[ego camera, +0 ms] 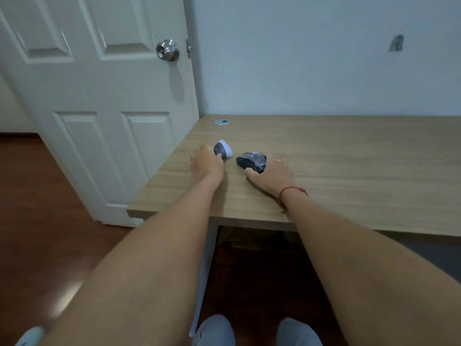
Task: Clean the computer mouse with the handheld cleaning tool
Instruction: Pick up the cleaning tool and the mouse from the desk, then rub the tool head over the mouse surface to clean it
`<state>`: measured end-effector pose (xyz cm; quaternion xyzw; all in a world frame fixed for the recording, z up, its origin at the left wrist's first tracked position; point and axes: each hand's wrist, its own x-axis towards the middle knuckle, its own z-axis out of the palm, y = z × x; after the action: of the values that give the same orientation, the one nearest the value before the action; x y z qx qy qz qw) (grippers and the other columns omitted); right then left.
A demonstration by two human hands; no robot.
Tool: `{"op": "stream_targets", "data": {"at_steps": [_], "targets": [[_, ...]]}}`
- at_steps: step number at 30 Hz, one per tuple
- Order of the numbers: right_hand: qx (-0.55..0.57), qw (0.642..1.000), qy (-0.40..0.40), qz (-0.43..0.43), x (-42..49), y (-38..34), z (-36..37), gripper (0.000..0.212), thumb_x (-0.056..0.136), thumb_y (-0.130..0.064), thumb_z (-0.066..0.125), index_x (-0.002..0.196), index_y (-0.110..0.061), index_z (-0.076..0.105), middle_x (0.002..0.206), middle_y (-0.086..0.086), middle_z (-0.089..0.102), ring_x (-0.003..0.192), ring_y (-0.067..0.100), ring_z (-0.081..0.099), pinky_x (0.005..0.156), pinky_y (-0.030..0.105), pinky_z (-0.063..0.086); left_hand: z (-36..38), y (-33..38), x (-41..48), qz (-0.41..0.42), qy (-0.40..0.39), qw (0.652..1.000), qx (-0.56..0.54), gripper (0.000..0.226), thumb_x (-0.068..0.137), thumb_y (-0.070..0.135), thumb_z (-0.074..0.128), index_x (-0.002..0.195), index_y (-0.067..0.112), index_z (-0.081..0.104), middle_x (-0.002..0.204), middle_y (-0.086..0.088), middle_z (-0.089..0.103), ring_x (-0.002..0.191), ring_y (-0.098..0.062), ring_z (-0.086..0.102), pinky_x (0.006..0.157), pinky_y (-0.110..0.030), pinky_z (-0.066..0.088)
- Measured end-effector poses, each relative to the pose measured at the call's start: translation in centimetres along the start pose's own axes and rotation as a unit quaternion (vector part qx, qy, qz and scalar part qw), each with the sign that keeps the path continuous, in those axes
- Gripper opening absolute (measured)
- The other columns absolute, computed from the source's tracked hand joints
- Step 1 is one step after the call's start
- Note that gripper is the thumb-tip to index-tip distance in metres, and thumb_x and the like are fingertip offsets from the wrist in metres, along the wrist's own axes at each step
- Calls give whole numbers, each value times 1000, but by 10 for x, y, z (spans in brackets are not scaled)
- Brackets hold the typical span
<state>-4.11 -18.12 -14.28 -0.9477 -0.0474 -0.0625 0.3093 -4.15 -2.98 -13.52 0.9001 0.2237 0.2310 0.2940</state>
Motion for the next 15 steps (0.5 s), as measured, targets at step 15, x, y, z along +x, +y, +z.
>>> {"op": "stream_targets", "data": {"at_steps": [15], "targets": [[-22, 999, 15, -39, 12, 4, 5, 62, 76, -52, 62, 127, -18, 53, 123, 6, 65, 117, 29, 57, 102, 40, 41, 10, 20, -17, 142, 113, 933, -310, 22, 91, 28, 63, 86, 7, 62, 74, 2, 61, 72, -17, 62, 67, -20, 49]]}}
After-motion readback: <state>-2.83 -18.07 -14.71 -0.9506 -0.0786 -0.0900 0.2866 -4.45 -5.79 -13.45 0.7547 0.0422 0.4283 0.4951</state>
